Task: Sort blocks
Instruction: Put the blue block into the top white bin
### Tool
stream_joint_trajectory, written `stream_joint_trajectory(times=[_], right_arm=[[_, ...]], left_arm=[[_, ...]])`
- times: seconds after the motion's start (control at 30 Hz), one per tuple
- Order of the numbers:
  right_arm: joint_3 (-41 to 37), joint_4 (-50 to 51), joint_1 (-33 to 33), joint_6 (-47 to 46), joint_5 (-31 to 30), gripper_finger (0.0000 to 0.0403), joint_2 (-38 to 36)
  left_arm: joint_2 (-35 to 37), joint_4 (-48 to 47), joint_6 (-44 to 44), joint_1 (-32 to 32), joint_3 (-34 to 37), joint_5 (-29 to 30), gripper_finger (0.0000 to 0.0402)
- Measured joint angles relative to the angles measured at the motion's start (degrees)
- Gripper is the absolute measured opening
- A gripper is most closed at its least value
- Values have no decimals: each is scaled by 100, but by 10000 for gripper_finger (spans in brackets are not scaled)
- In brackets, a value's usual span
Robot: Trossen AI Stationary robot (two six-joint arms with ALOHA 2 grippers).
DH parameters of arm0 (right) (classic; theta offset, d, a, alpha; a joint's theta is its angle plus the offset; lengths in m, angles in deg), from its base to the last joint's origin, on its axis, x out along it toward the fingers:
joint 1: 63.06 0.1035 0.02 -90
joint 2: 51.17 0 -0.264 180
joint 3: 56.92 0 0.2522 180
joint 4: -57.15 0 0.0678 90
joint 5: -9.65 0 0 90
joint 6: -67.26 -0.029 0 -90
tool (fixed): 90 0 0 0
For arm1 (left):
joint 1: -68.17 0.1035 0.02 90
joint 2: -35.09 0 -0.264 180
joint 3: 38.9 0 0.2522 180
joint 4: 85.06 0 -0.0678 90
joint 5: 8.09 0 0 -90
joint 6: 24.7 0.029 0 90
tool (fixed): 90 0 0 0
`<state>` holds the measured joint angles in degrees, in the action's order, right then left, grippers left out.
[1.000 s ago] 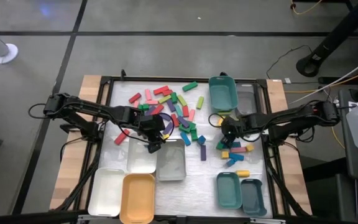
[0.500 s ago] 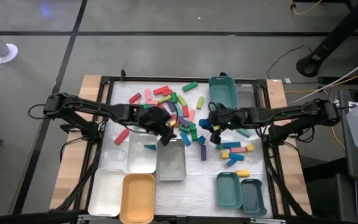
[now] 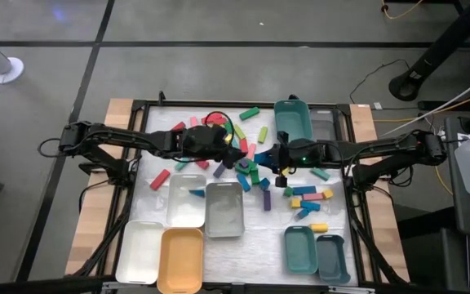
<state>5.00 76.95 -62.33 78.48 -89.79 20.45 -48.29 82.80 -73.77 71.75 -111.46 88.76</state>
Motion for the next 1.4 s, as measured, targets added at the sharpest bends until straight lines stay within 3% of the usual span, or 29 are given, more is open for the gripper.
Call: stream_joint_trajectory(times=[0.3,0.8,1.03,1.23,1.4], right_arm=[[0,-74,0,314,-447,138,0],[0,-295,0,450,-450,139,0],[0,-351,0,455,-452,140,114],[7,-526,0,487,-457,140,449],[4,-599,0,488,-495,140,660]], left_arm=[[-2,237,195,12,0,8,168],[-180,449,559,90,0,58,169],[-311,622,249,94,-2,316,169],[-762,1451,233,-47,0,275,169],[-850,1247,13,-53,0,284,169]])
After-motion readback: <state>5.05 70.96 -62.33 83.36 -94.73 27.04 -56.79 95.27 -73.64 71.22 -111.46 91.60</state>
